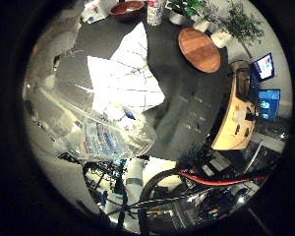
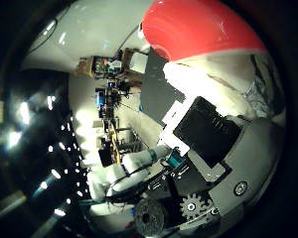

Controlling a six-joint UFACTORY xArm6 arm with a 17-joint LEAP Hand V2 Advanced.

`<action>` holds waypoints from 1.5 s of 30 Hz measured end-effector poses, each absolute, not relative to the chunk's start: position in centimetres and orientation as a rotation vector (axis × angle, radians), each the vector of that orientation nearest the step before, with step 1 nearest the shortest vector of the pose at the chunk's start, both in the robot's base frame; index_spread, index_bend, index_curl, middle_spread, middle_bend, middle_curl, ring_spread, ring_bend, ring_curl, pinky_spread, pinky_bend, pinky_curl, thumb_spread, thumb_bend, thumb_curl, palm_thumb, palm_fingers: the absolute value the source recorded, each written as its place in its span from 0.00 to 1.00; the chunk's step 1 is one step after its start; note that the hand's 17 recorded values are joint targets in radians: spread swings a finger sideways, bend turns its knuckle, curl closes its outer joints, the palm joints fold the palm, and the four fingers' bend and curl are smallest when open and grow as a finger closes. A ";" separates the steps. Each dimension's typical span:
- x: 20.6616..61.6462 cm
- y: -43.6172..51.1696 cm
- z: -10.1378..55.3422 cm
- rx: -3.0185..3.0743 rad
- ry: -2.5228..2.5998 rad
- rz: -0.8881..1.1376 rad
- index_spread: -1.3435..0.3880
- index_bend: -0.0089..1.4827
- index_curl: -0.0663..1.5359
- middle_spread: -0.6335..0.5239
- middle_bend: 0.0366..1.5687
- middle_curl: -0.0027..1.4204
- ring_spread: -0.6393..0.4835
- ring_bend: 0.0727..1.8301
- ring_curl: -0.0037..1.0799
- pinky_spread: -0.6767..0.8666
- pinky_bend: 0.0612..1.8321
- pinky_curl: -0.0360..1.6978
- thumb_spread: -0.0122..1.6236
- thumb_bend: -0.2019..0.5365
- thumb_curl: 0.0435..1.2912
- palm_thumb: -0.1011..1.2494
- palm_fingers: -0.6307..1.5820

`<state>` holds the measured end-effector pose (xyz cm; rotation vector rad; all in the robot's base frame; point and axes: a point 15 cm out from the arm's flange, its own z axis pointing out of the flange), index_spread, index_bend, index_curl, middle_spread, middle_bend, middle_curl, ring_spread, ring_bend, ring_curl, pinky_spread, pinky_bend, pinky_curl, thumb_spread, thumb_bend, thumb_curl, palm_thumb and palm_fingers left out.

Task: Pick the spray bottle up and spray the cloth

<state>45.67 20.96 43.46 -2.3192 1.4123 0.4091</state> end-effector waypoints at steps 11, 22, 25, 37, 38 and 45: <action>48.9 27.3 46.0 -2.109 1.106 0.367 0.62 0.71 0.62 0.39 0.78 0.67 0.35 0.72 0.81 0.30 0.55 0.88 0.67 0.26 0.50 0.85 0.77; 50.1 34.5 42.6 -1.854 0.916 0.590 0.62 0.71 0.62 0.39 0.78 0.67 0.35 0.71 0.81 0.31 0.54 0.89 0.67 0.26 0.51 0.84 0.77; 50.5 35.9 41.5 -1.822 0.894 0.610 0.62 0.71 0.62 0.39 0.79 0.67 0.35 0.71 0.81 0.31 0.54 0.89 0.67 0.26 0.52 0.84 0.77; 50.8 41.3 34.7 -1.802 0.840 0.696 0.62 0.70 0.62 0.39 0.79 0.66 0.35 0.71 0.81 0.32 0.53 0.90 0.68 0.26 0.52 0.84 0.77; 50.8 41.7 34.3 -1.807 0.839 0.693 0.62 0.70 0.62 0.39 0.79 0.66 0.35 0.71 0.81 0.32 0.53 0.90 0.68 0.26 0.52 0.84 0.77; 53.4 43.7 34.6 -1.815 0.799 0.661 0.62 0.70 0.62 0.39 0.79 0.65 0.35 0.71 0.81 0.32 0.53 0.90 0.68 0.26 0.52 0.84 0.77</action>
